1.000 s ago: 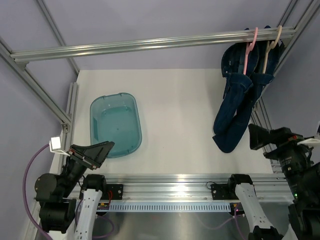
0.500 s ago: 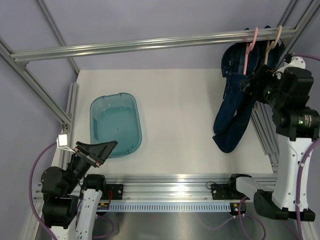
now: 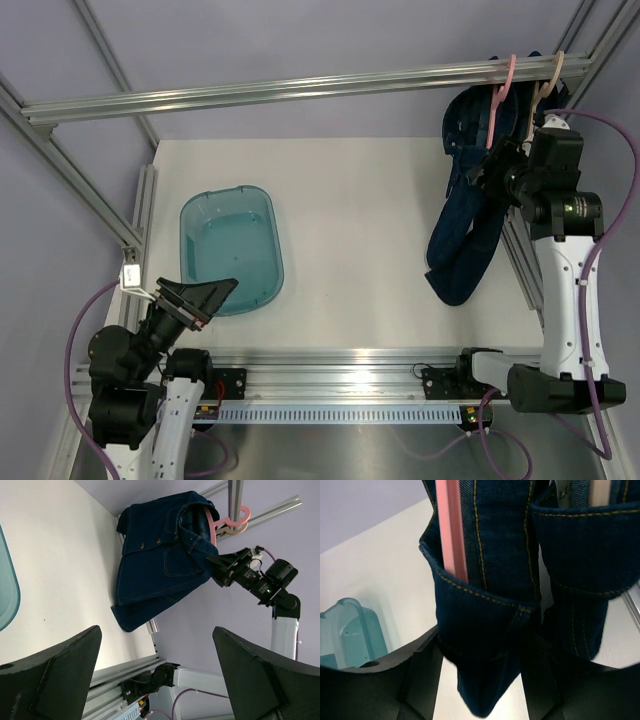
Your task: Remove the skirt from the hanger
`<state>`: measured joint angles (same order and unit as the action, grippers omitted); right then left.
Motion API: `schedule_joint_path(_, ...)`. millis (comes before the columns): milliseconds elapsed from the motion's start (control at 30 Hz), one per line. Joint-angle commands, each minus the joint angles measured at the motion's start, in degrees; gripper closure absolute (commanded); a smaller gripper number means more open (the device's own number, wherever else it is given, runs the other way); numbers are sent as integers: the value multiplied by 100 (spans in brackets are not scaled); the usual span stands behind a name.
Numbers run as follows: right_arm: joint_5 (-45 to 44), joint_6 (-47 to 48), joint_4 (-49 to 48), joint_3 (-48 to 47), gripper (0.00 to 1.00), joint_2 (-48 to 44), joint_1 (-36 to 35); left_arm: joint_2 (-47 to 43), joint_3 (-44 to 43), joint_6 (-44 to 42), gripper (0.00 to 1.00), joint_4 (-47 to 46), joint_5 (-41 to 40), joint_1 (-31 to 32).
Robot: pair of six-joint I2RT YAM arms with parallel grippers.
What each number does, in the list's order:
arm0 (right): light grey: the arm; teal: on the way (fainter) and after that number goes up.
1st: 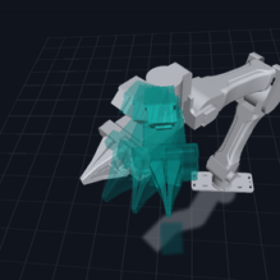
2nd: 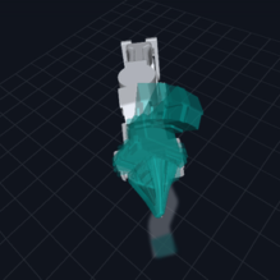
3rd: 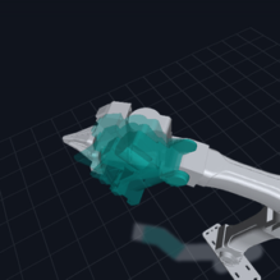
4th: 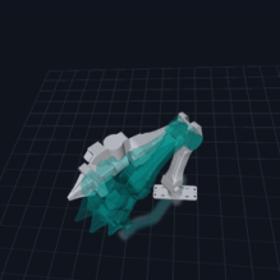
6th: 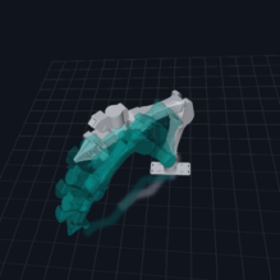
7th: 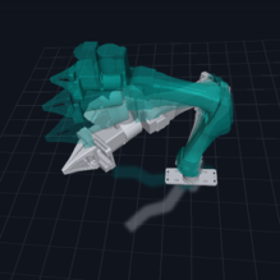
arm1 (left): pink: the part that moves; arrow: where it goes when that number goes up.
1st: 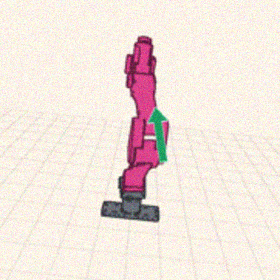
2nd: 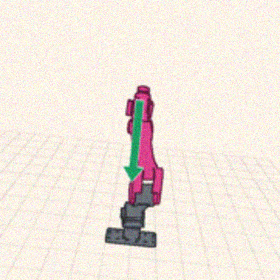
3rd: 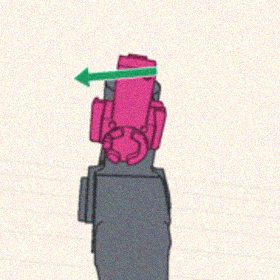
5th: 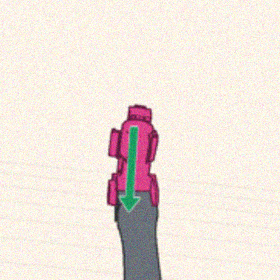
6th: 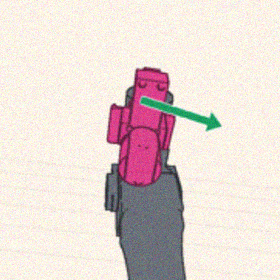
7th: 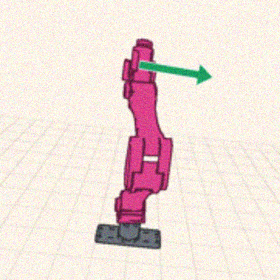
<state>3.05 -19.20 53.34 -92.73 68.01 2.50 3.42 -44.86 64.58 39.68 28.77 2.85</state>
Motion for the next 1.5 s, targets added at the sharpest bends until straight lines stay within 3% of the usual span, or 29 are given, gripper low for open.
schedule_joint_path(0,-94,162,-298,44,36,221,-92,124,13,46,3,-268,322,-39)
schedule_joint_path(100,-269,241,-351,18,46,327,-197,115,30,55,3,-242,313,-39)
schedule_joint_path(200,-270,355,-324,-157,62,397,-215,124,13,55,3,-206,313,-30)
schedule_joint_path(233,-270,382,-359,-184,73,397,-215,124,4,64,3,-189,322,-39)
schedule_joint_path(333,-200,522,-473,-246,80,345,-215,115,-5,64,3,-136,322,-39)
schedule_joint_path(433,-94,602,-465,-360,99,345,-215,97,56,212,3,-180,427,-39)
schedule_joint_path(633,108,865,-675,-272,100,143,-215,71,22,310,3,-224,541,-39)
schedule_joint_path(867,907,2120,-1440,220,100,-490,-215,62,21,319,3,-180,594,-39)
schedule_joint_path(1133,1040,2131,-1756,-26,100,-727,-224,36,74,337,4,-259,691,-39)
schedule_joint_path(1467,1269,1964,-2643,342,100,-1430,-215,642,-410,-472,8,303,752,-39)
